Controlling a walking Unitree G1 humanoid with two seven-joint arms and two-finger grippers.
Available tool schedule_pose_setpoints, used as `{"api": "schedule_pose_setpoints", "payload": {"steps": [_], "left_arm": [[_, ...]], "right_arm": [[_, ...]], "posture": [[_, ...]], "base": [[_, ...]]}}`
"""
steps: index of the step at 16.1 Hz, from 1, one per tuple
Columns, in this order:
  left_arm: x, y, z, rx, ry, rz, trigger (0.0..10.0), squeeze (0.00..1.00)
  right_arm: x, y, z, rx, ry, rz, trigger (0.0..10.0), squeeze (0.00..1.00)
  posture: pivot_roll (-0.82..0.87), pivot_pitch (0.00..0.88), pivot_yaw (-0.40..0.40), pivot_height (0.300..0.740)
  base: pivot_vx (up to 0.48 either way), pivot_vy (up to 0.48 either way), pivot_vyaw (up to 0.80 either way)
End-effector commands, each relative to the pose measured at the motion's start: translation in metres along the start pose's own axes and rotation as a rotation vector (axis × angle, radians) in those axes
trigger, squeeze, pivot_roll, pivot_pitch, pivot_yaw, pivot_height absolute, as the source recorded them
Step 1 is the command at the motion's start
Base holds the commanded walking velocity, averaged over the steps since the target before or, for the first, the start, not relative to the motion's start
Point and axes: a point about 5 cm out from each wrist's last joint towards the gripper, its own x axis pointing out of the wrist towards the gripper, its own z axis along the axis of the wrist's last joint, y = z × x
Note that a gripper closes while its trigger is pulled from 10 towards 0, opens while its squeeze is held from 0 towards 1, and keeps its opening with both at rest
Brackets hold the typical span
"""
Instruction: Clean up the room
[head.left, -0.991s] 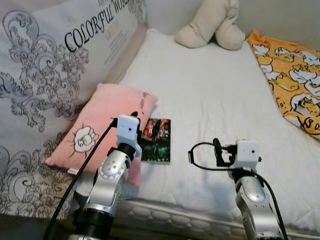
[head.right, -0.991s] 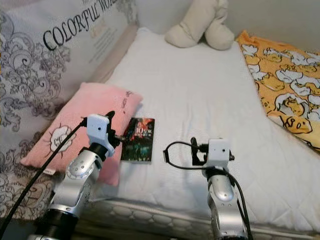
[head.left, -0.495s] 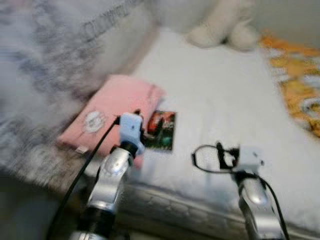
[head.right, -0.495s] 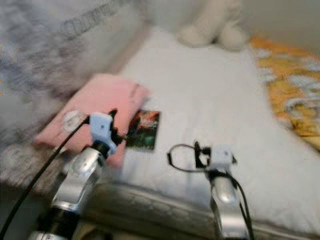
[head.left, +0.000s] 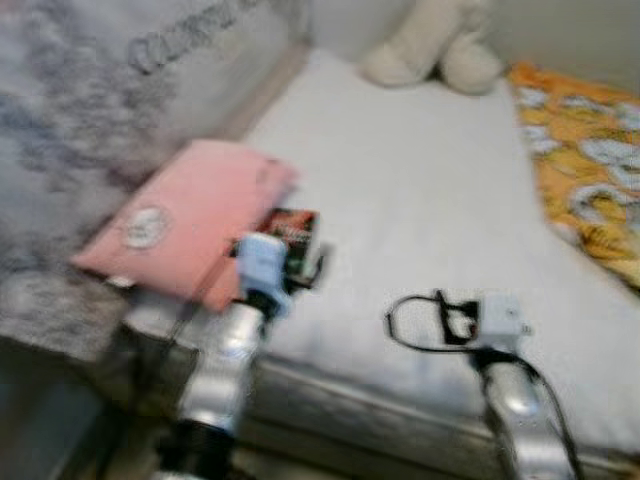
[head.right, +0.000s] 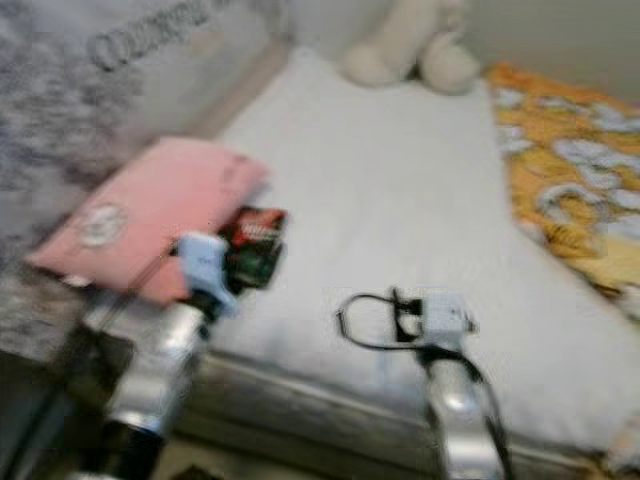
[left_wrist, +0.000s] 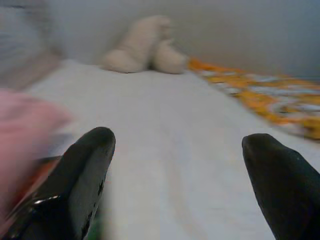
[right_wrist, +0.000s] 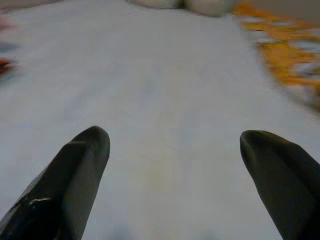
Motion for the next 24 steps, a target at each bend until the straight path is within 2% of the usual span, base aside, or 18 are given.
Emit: {"api": "schedule_pose_setpoints", "payload": {"steps": [1, 15, 17, 20, 24], "left_arm": [[-0.0022, 0.0085, 0.0049, 0.021, -0.018, 0.017, 10.0, 0.00], [-0.0022, 0.0085, 0.0049, 0.021, -0.018, 0.017, 10.0, 0.00], [-0.0015, 0.0055, 0.0003, 0.005, -0.005, 0.003, 10.0, 0.00], [0.0007, 0.0083, 0.0004, 0.010, 0.001, 0.013, 10.0, 0.00], [0.0009, 0.0108, -0.0007, 0.021, 0.008, 0.019, 10.0, 0.00]], "right_arm": [[0.0010, 0.0042, 0.0026, 0.018, -0.012, 0.008, 10.0, 0.00], [0.0010, 0.0042, 0.0026, 0.018, -0.012, 0.008, 10.0, 0.00], [0.0003, 0.0050, -0.0029, 0.007, 0.007, 0.042, 10.0, 0.00], [0.0000, 0.0051, -0.0037, 0.006, 0.007, 0.030, 10.0, 0.00], [0.0023, 0.0052, -0.0015, 0.002, 0.000, 0.032, 10.0, 0.00]], "posture": [[0.04, 0.000, -0.029, 0.740], [0.04, 0.000, -0.029, 0.740], [0.04, 0.000, -0.041, 0.740], [0.04, 0.000, -0.037, 0.740], [0.04, 0.000, -0.036, 0.740]], "base": [[0.000, -0.480, 0.00], [0.000, -0.480, 0.00], [0.000, 0.000, -0.57], [0.000, 0.000, -0.57], [0.000, 0.000, 0.00]]}}
